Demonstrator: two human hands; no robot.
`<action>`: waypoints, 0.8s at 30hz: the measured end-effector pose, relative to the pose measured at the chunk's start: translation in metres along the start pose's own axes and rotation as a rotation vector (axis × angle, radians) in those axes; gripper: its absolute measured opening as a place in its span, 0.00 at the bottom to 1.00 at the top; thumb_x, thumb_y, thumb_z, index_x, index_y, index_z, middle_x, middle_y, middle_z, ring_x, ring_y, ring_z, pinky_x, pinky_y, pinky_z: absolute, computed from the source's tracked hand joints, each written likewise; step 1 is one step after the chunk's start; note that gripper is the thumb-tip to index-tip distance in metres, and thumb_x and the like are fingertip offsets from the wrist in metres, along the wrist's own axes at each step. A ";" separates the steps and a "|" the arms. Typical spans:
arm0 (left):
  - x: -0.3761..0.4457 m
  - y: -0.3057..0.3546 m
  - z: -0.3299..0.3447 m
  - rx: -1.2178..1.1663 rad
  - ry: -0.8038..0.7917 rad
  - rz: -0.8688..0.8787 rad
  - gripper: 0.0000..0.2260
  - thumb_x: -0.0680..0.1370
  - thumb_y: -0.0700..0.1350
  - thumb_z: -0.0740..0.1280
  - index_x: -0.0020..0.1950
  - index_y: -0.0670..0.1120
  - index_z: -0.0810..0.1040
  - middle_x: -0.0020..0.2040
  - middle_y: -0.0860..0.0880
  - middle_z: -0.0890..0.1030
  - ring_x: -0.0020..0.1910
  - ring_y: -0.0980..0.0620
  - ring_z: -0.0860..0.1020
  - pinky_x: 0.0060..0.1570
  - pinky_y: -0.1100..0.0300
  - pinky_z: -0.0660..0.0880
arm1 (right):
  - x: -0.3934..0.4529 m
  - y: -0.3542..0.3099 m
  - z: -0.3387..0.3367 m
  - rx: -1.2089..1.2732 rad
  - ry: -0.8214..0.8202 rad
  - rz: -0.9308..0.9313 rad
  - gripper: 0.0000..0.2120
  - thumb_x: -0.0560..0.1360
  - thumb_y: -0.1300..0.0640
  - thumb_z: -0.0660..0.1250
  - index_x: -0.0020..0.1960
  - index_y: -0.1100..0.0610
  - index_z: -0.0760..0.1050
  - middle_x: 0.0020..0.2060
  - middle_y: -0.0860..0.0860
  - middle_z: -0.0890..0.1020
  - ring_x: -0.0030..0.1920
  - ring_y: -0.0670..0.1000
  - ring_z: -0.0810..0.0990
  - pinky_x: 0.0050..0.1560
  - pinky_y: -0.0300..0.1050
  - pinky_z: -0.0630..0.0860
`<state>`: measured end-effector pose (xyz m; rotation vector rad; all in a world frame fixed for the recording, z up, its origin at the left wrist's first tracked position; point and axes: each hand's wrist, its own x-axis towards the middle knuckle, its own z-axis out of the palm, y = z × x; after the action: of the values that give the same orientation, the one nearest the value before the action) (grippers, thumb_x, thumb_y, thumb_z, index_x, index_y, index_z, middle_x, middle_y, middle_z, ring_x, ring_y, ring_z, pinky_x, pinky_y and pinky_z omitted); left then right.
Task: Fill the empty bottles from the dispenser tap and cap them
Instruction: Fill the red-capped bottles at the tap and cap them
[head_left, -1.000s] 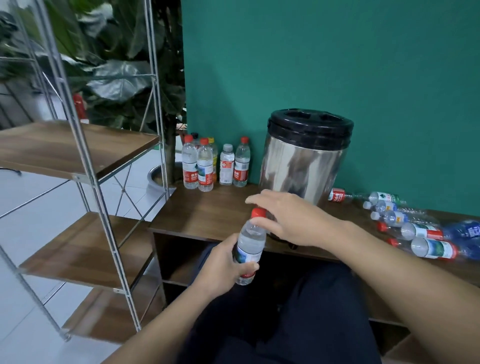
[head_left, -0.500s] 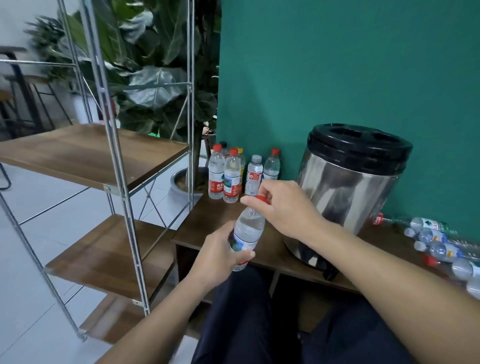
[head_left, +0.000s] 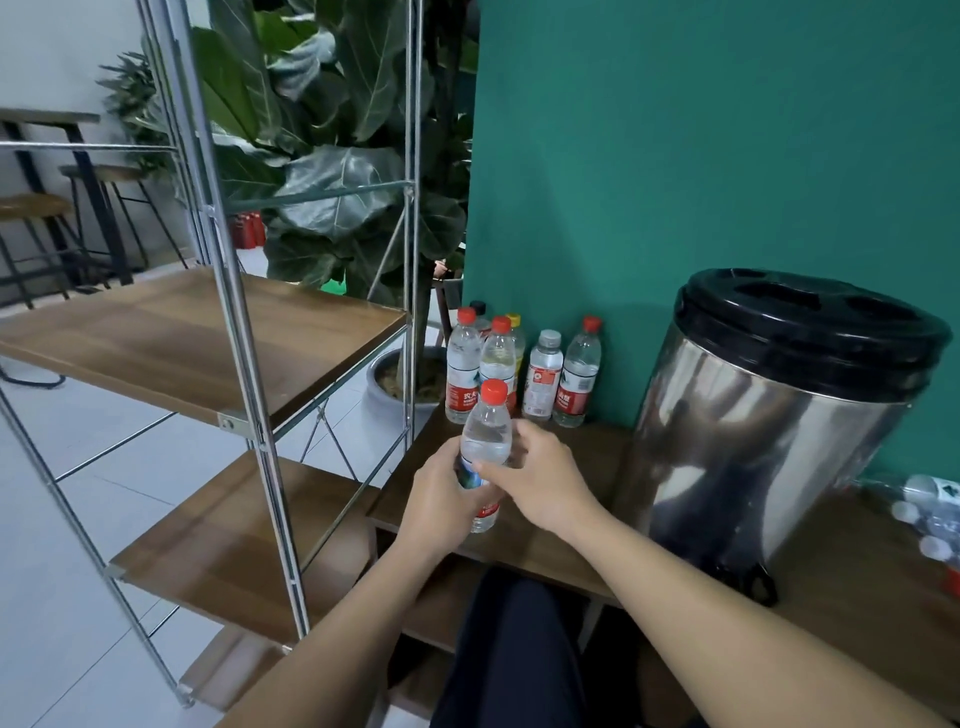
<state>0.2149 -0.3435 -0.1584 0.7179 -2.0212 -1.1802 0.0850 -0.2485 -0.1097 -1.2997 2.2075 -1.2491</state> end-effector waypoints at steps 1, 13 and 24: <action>0.003 -0.003 0.000 0.013 0.005 -0.003 0.24 0.76 0.45 0.83 0.67 0.61 0.80 0.56 0.66 0.85 0.57 0.72 0.81 0.51 0.78 0.74 | 0.004 0.005 0.004 0.006 -0.009 0.003 0.25 0.75 0.50 0.83 0.70 0.45 0.82 0.59 0.39 0.88 0.58 0.40 0.86 0.64 0.51 0.85; 0.007 -0.018 0.008 0.001 0.037 -0.072 0.37 0.75 0.50 0.84 0.80 0.60 0.71 0.70 0.63 0.82 0.68 0.65 0.80 0.66 0.64 0.76 | 0.007 0.016 0.007 0.028 -0.010 0.024 0.21 0.78 0.55 0.81 0.70 0.49 0.83 0.58 0.41 0.89 0.57 0.42 0.88 0.65 0.50 0.85; -0.075 0.083 0.027 -0.075 0.057 -0.007 0.08 0.82 0.45 0.78 0.60 0.55 0.85 0.54 0.57 0.88 0.56 0.60 0.84 0.58 0.61 0.80 | -0.119 0.001 -0.094 0.072 0.058 -0.039 0.21 0.81 0.54 0.79 0.73 0.53 0.81 0.62 0.44 0.87 0.62 0.39 0.85 0.66 0.38 0.82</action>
<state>0.2296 -0.2381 -0.1146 0.7141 -1.9184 -1.2197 0.0928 -0.1008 -0.0763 -1.3006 2.1642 -1.3842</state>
